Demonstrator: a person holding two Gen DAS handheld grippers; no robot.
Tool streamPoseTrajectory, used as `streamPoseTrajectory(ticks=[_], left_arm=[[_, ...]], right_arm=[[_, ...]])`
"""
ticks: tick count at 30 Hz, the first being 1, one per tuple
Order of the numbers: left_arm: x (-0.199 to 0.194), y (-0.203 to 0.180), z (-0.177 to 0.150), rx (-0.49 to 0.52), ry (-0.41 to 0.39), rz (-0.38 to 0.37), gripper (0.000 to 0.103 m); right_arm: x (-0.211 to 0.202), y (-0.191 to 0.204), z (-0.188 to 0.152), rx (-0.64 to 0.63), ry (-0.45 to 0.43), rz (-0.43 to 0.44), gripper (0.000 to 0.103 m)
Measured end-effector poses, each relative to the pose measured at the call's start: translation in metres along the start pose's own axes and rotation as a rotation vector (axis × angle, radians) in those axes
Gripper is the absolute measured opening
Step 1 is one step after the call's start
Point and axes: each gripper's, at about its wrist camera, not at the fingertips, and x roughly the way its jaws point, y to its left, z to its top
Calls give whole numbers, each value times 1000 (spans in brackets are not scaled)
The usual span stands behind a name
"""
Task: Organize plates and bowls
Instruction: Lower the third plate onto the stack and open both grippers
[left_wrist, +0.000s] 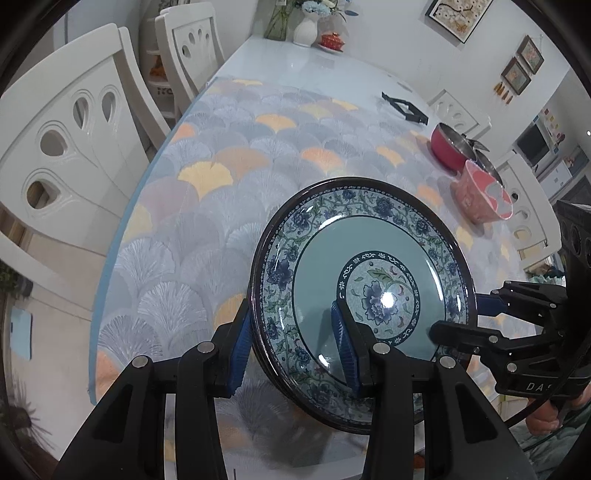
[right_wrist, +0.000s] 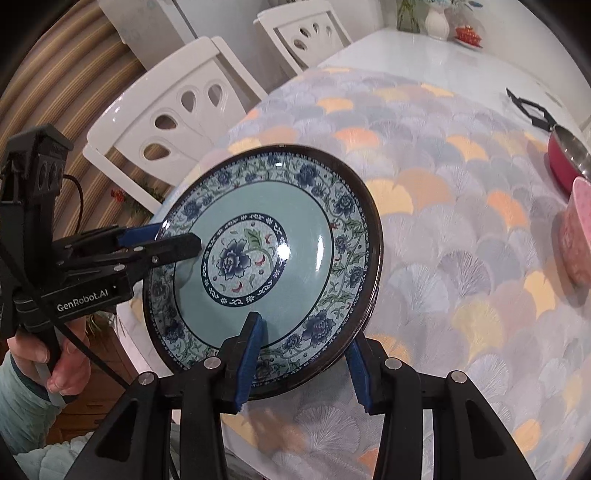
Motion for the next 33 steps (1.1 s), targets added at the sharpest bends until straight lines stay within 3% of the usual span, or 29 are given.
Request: streamPoseTrajectory(ticks=[17, 27, 33], left_arm=[[13, -1, -3, 23, 38, 47, 38], [12, 8, 7, -29, 15, 43, 38], [15, 7, 12, -27, 23, 33, 38]], right_arm=[[18, 5, -4, -20, 79, -52, 43], [21, -20, -2, 72, 112, -43, 43], [29, 12, 3, -97, 134, -195, 46]])
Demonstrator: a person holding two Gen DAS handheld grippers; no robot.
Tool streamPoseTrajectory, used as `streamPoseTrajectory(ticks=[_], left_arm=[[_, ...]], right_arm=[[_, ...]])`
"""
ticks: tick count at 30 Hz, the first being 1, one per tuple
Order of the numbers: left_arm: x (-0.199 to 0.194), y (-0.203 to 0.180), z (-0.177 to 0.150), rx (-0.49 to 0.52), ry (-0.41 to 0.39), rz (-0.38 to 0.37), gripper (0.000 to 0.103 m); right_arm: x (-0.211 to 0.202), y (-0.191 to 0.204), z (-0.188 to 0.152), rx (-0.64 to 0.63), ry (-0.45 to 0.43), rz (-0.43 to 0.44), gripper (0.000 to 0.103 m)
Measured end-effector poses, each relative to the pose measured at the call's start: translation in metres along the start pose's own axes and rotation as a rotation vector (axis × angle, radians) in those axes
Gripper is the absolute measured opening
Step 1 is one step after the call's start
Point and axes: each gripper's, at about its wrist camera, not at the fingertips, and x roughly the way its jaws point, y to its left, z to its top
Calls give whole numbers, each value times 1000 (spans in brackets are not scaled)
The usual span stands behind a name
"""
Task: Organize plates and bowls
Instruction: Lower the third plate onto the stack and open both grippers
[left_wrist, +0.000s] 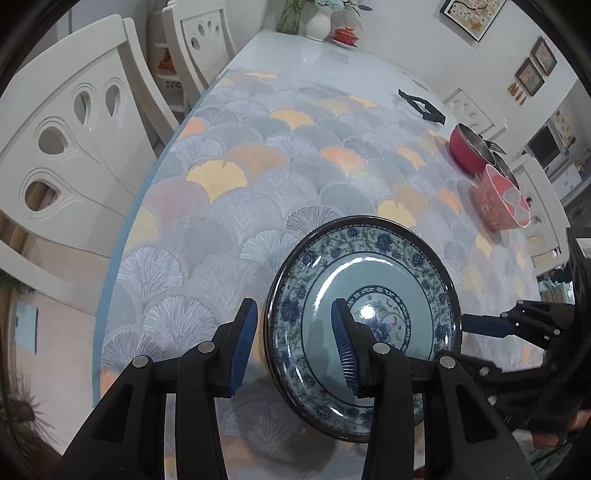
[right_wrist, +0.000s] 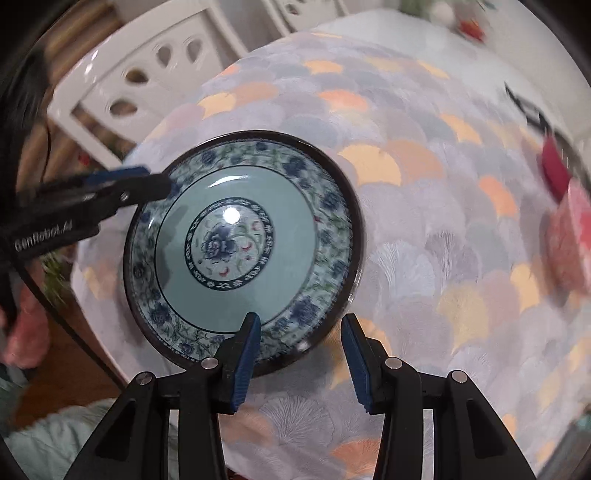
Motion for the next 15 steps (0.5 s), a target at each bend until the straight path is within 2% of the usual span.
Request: streamPoseTrajectory(ticks=[3, 5, 10, 15], left_arm=[[0, -2, 2, 3, -2, -3, 38], [-2, -2, 4, 0, -6, -7, 38], [-9, -7, 19, 19, -34, -20, 38], [-15, -29, 47, 80, -72, -52, 38]], right_arm=[[2, 7, 2, -49, 22, -46, 48], [0, 2, 2, -33, 28, -27, 48], [-12, -33, 1, 90, 24, 44, 49], [-27, -64, 4, 206, -9, 56, 52]])
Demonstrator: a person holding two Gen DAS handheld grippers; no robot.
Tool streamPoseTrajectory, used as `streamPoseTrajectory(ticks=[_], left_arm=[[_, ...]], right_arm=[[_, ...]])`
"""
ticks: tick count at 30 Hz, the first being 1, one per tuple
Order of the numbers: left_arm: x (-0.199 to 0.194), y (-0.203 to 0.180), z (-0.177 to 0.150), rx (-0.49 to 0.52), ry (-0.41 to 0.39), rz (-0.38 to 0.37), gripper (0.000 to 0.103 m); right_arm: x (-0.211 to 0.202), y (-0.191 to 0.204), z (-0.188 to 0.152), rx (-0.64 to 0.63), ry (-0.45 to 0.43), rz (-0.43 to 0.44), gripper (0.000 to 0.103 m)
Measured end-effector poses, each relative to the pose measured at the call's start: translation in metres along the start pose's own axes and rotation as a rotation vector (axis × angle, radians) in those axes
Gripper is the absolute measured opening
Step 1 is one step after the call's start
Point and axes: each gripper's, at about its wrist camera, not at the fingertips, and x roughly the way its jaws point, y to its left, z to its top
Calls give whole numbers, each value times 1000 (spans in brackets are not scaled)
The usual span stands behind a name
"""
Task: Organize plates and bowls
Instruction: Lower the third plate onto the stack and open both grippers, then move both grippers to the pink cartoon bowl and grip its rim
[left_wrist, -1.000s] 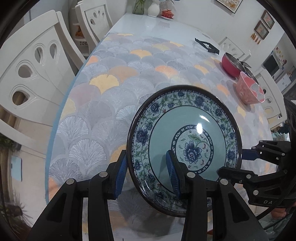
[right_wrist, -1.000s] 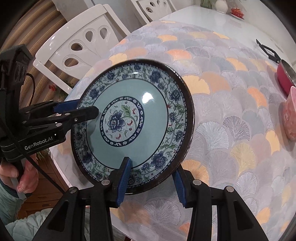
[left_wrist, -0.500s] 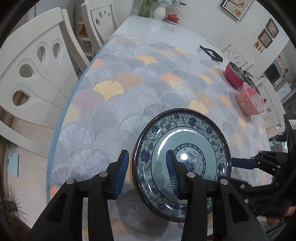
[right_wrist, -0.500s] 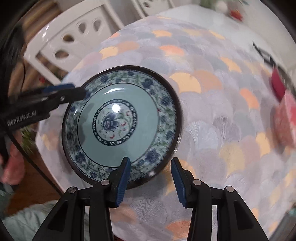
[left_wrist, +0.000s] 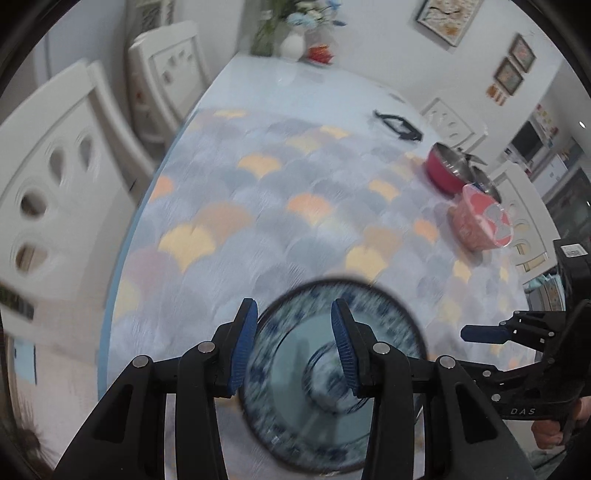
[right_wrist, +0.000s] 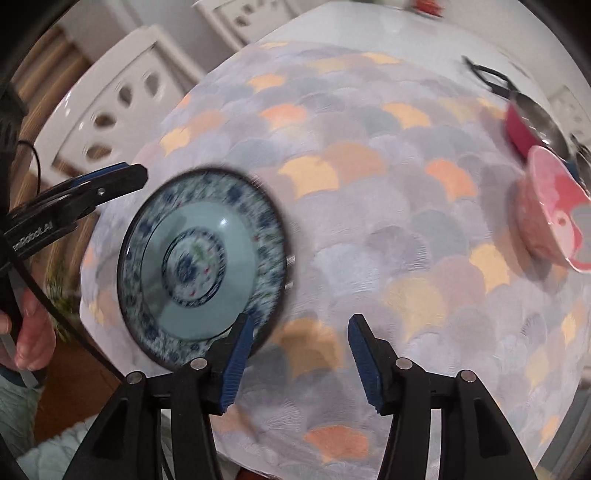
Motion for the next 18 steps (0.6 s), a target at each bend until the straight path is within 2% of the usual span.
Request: streamPoseTrajectory(ticks=[5, 8, 11, 15, 18], left_arm=[[3, -42, 32, 113, -32, -42, 38], [11, -80, 51, 184, -40, -69, 40], [18, -118, 65, 226, -49, -95, 40], [35, -166, 84, 238, -39, -138, 46], [53, -193, 94, 232, -12, -158, 49]], right_arm=[[-29, -34, 3, 95, -94, -61, 52], [-50, -72, 4, 184, -153, -81, 53], [-62, -116, 5, 298, -191, -55, 54], [-80, -188, -3, 445, -225, -17, 54], [-89, -224, -9, 499, -242, -18, 54]])
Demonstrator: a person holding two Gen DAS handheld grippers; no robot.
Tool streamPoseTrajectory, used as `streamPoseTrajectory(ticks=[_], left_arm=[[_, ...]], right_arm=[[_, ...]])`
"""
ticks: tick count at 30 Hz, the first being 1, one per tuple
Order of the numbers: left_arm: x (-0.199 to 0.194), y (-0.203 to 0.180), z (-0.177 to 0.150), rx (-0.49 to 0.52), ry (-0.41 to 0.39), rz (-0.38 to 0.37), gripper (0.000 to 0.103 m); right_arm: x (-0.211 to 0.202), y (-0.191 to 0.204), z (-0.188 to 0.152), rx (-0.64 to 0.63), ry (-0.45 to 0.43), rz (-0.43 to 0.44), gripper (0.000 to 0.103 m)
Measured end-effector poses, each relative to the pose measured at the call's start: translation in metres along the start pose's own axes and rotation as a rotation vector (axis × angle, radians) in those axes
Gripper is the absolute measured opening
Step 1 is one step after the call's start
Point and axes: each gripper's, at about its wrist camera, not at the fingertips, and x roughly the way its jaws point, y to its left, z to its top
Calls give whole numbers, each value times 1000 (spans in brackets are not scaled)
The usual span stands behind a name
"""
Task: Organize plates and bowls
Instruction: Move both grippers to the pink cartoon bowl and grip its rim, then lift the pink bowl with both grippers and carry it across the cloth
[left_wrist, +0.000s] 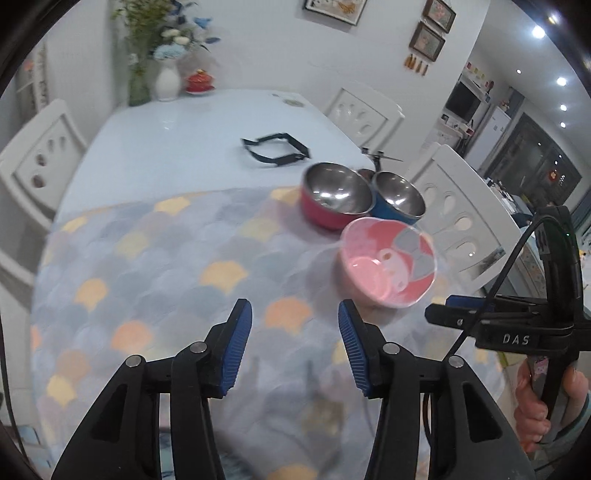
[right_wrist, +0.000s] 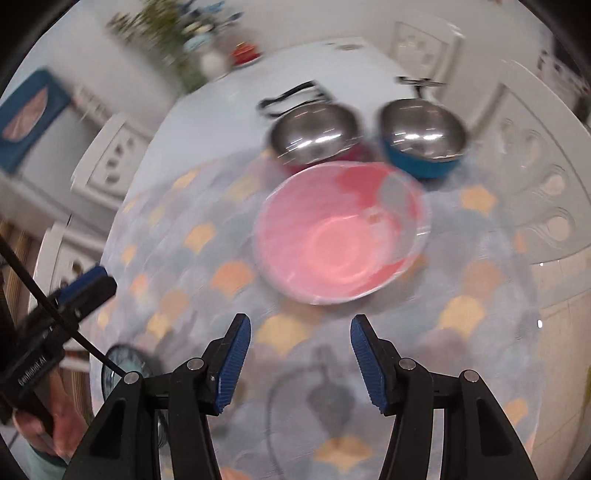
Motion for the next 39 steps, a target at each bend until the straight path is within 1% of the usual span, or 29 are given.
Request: streamPoseTrajectory(ticks=[1, 2, 3, 6, 8, 11, 12, 15, 19, 20, 23, 25, 27, 29, 30, 33, 35, 36, 39], left_arm=[[11, -8, 6, -9, 14, -13, 52], [18, -13, 10, -20, 25, -24, 62], [30, -18, 15, -44, 35, -43, 65], [58, -28, 25, -108, 68, -78, 65], [72, -32, 28, -133, 78, -76, 65], [97, -40, 30, -165, 105, -61, 61], [103, -42, 29, -173, 112, -62, 57], [117, -45, 27, -194, 131, -42, 51], [133, -42, 20, -241, 153, -28, 47], [137, -42, 19, -249, 157, -27, 45], [146, -39, 15, -277, 170, -29, 36], [149, -39, 12, -294, 171, -32, 34], [152, -38, 12, -306, 171, -31, 28], [154, -39, 12, -310, 170, -30, 25], [156, -40, 12, -312, 169, -30, 23], [158, -42, 12, -309, 167, -31, 19], [158, -47, 12, -303, 163, -36, 19], [159, -49, 13, -299, 160, -27, 19], [155, -57, 12, -275, 157, 5, 19]], right_arm=[[-2, -12, 5, 15, -5, -2, 54], [-4, -20, 11, 25, -7, -3, 54], [-5, -31, 17, 35, -7, -2, 54], [2, -57, 34, 57, 2, 16, 55], [8, -69, 40, 63, 14, 25, 55], [21, -80, 48, 58, 39, 42, 55], [26, -82, 51, 51, 47, 46, 55], [39, -85, 57, 10, 61, 65, 55], [53, -86, 62, -28, 78, 76, 55], [56, -86, 63, -32, 79, 77, 55], [66, -87, 67, -46, 93, 84, 48], [71, -89, 67, -59, 97, 83, 43], [75, -90, 67, -72, 104, 80, 41], [78, -91, 67, -79, 110, 84, 34], [79, -91, 66, -84, 113, 87, 29], [81, -92, 65, -98, 115, 111, 22], [82, -92, 65, -115, 113, 123, 19], [82, -90, 65, -128, 115, 124, 16], [80, -85, 62, -167, 113, 110, 15]])
